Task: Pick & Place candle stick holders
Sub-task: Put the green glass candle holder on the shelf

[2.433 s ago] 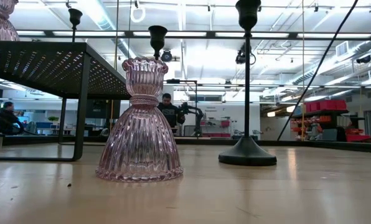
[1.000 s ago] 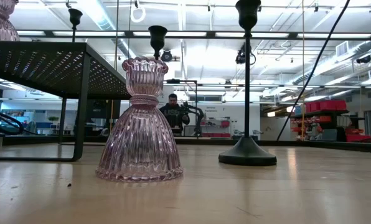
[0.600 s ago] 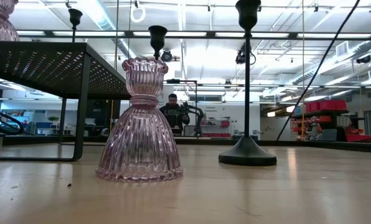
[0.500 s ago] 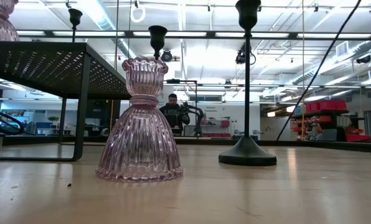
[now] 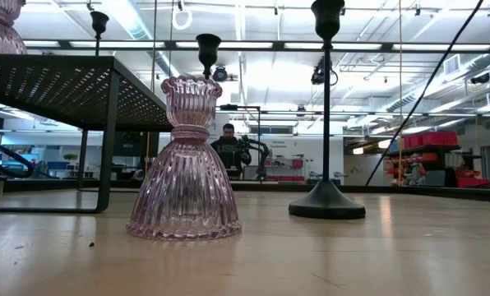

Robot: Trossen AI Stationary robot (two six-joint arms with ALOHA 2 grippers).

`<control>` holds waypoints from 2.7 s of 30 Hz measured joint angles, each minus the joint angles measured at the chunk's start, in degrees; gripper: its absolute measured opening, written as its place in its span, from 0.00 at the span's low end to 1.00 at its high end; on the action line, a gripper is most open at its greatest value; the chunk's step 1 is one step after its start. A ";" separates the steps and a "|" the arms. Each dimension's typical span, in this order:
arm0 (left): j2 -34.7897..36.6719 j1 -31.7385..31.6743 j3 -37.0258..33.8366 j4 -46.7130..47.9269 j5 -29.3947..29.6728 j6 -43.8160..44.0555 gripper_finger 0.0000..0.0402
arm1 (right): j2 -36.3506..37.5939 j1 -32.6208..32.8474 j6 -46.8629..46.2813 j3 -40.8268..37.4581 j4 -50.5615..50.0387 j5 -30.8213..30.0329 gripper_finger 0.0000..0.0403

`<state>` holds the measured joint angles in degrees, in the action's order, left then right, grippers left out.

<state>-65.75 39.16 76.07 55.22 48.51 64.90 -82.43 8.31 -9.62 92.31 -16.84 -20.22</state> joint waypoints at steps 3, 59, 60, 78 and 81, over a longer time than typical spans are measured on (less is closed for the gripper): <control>-0.88 2.45 0.00 2.56 2.62 4.09 0.27 | 0.00 -0.01 -0.01 0.00 0.00 0.14 0.46; -0.12 7.04 -21.12 -1.34 3.21 10.45 0.27 | -0.15 0.04 -0.38 -0.09 0.61 0.10 0.46; -0.12 7.04 -21.11 -1.05 2.89 10.47 0.27 | -0.15 0.04 -0.38 -0.09 0.75 0.10 0.46; -0.12 7.04 -21.05 -0.73 0.33 10.91 0.43 | -0.15 0.03 -0.38 -0.09 0.90 0.10 0.46; -0.14 7.05 -21.05 -0.50 -1.22 10.81 0.44 | -0.15 0.03 -0.01 -0.09 0.91 0.09 0.46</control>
<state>-65.89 46.20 55.02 54.72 47.30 75.71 -82.59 8.34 -9.63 92.23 -15.93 -20.13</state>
